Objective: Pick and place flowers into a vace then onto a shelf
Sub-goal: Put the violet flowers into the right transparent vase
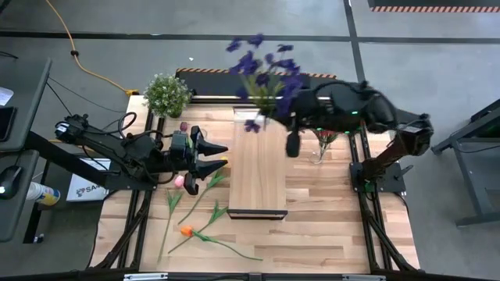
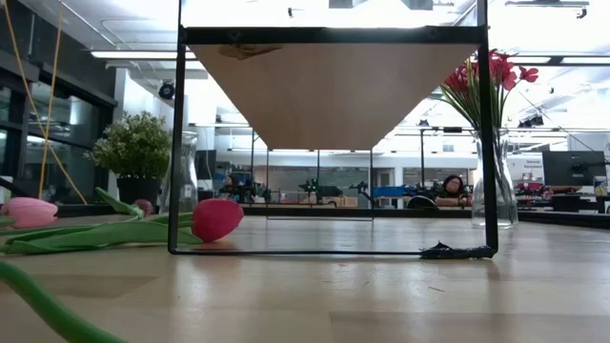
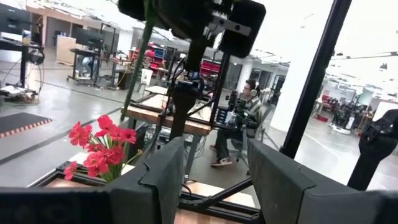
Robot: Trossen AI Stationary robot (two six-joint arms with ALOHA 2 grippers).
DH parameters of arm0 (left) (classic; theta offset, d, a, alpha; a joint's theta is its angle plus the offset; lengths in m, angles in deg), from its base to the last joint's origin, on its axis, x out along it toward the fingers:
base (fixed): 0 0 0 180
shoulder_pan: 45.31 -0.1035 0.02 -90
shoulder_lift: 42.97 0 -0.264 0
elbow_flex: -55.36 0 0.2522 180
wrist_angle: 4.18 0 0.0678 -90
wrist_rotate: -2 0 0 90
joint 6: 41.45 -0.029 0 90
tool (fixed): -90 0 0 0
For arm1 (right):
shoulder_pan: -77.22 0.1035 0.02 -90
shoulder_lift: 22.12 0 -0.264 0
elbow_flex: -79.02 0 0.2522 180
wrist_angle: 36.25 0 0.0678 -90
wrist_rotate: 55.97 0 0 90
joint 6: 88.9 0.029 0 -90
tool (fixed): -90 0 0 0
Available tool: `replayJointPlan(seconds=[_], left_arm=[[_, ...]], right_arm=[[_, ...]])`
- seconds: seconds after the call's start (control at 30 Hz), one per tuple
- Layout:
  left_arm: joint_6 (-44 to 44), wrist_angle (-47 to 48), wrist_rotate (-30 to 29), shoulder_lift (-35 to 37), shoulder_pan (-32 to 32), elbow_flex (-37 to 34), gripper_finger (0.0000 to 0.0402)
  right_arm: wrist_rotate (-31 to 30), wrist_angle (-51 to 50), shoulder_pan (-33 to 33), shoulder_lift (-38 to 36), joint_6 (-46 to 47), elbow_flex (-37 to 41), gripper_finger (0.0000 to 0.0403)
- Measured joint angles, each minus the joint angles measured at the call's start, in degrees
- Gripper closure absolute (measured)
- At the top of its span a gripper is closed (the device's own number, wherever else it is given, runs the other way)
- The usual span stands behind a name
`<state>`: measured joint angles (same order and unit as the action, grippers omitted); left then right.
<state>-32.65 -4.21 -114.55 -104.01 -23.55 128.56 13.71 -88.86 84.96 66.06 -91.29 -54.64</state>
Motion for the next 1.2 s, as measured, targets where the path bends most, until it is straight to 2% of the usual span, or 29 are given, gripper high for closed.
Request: replayJointPlan(seconds=[0.17, 0.4, 0.7, 0.9, 1.2], left_arm=[[-0.1, 0.4, -1.6, 0.0, 0.0, 0.0, 0.0190], [-0.2, 0.5, -8.6, 0.0, 0.0, 0.0, 0.0190], [-0.2, 0.7, -17.4, 0.0, 0.0, 0.0, 0.0190], [0.0, 0.7, -19.7, 0.0, 0.0, 0.0, 0.0190], [2.1, 0.7, -19.7, 0.0, 0.0, 0.0, 0.0190]], right_arm=[[-7.0, -5.4, 3.1, -4.2, 1.8, 0.0, 0.0403], [-17.0, -12.4, 8.8, -9.5, 4.0, 0.0, 0.0402], [-26.0, -22.8, 15.7, -15.4, 8.6, 0.0, 0.0402], [-29.4, -30.4, 19.3, -18.4, 13.2, 0.0, 0.0402], [-28.3, -43.1, 21.5, -22.6, 22.3, 0.0, 0.0402]])
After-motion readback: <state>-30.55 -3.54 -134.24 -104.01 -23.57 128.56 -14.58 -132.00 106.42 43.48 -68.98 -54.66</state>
